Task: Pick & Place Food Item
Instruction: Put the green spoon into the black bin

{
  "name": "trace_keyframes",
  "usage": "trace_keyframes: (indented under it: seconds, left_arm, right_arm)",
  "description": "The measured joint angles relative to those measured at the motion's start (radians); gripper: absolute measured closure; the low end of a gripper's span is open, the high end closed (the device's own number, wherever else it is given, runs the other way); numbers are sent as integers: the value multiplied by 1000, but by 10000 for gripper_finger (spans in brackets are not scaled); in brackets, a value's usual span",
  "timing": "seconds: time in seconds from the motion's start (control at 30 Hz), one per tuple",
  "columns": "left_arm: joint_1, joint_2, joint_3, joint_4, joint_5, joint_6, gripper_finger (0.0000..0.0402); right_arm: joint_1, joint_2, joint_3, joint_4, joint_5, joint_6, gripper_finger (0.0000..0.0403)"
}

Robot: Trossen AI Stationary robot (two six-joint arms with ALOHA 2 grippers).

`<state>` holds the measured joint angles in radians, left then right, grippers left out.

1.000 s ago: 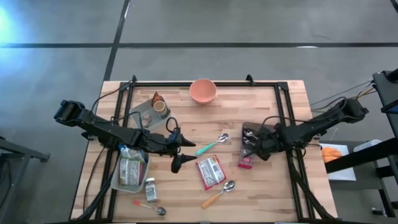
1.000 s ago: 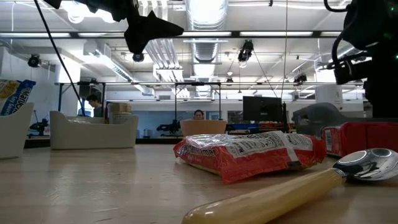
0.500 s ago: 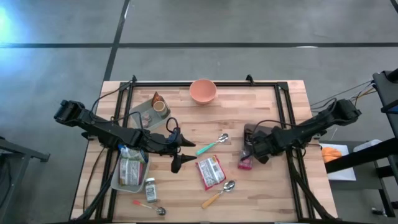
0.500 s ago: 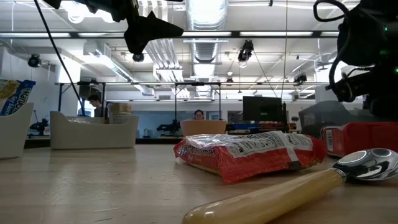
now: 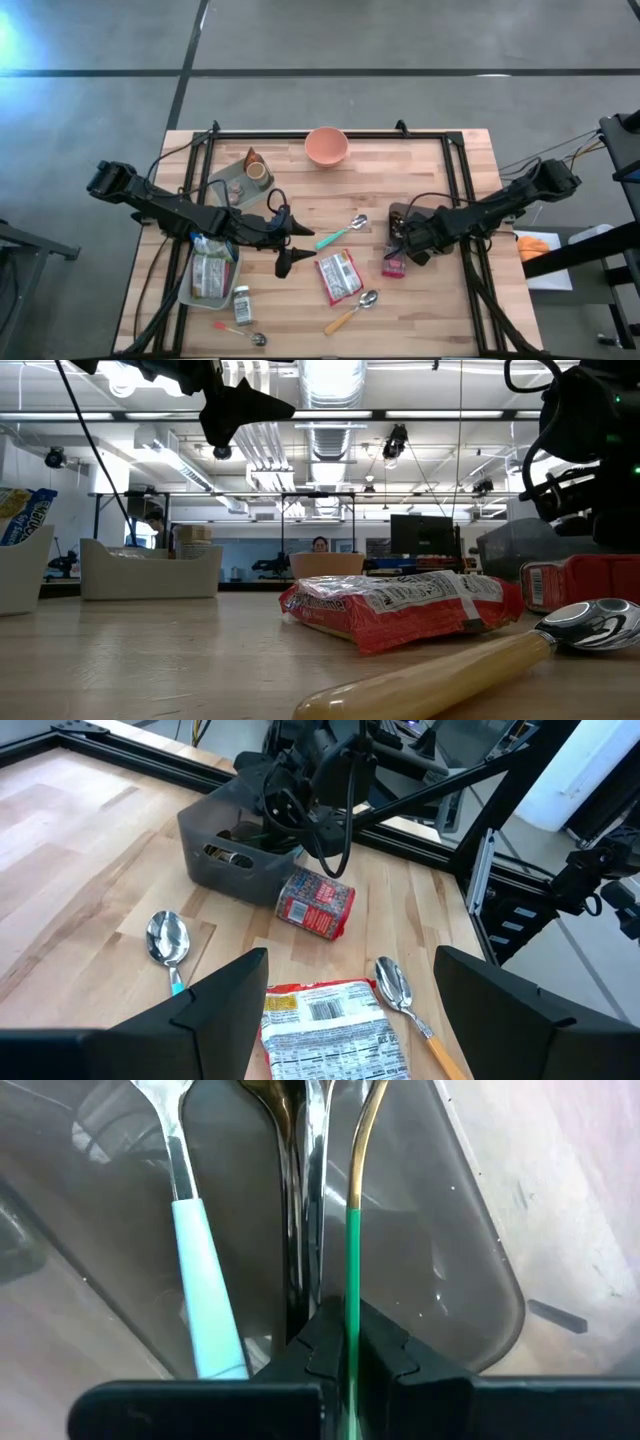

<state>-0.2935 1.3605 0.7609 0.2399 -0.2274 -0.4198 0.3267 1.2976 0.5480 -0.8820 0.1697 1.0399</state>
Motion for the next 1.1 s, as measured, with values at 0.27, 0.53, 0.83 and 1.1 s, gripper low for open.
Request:
trace_keyframes:
  seconds: [0.27,0.53,0.83,1.1]
  left_arm:
    - [0,0,0,-5,0,0,110]
    - [0,0,0,-6,0,0,110]
    - [0,0,0,-9,0,0,110]
    - [0,0,0,-9,0,0,110]
  right_arm:
    - [0,0,0,7,-17,34,394]
    - [0,0,0,5,-21,37,369]
    - [0,-2,1,4,-21,34,252]
    - [0,-2,1,2,-20,33,188]
